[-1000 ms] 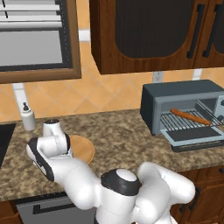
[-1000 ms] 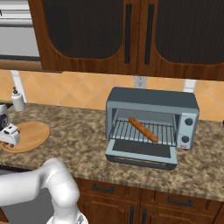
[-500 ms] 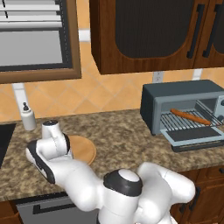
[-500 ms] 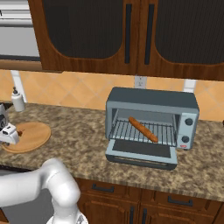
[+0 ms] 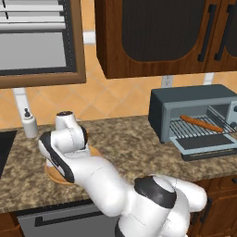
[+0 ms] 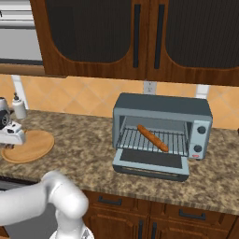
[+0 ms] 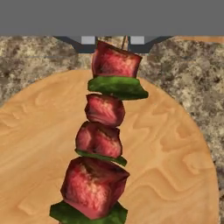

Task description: Pick up the kebab skewer and baguette bread, and place them inside the toaster oven. Close the toaster oven door and start by setting the timer.

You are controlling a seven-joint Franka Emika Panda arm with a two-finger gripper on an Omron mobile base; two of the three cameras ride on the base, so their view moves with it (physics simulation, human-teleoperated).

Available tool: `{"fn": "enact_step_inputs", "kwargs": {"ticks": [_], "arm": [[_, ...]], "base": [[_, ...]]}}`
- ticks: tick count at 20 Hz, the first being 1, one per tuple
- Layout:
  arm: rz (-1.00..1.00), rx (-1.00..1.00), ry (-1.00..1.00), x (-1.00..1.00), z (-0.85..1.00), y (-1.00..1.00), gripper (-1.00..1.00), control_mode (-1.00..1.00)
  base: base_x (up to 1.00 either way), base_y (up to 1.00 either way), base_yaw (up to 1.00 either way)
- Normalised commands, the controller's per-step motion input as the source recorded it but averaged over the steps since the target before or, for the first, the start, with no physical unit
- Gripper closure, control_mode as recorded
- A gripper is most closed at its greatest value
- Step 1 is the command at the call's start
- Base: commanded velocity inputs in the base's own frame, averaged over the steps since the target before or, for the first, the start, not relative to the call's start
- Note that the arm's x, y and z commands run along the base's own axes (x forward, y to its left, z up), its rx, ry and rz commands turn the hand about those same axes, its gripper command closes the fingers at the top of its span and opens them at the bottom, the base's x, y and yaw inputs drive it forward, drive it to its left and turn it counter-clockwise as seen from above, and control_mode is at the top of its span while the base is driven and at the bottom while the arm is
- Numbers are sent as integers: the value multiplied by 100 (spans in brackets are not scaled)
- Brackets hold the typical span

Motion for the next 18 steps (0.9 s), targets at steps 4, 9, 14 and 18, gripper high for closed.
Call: {"fn": "enact_step_inputs", "kwargs": {"ticks": [4,9,14,18], "arm": [[22,2,0,-74,84,-100,100,-100],[26,2,0,-71,60,-100,100,-100],[20,3,0,-38,58,-100,100,-100],[13,4,0,-20,40,-100,100,-100]], "base": [[0,0,0],[0,0,0],[0,0,0],[0,0,0]]}}
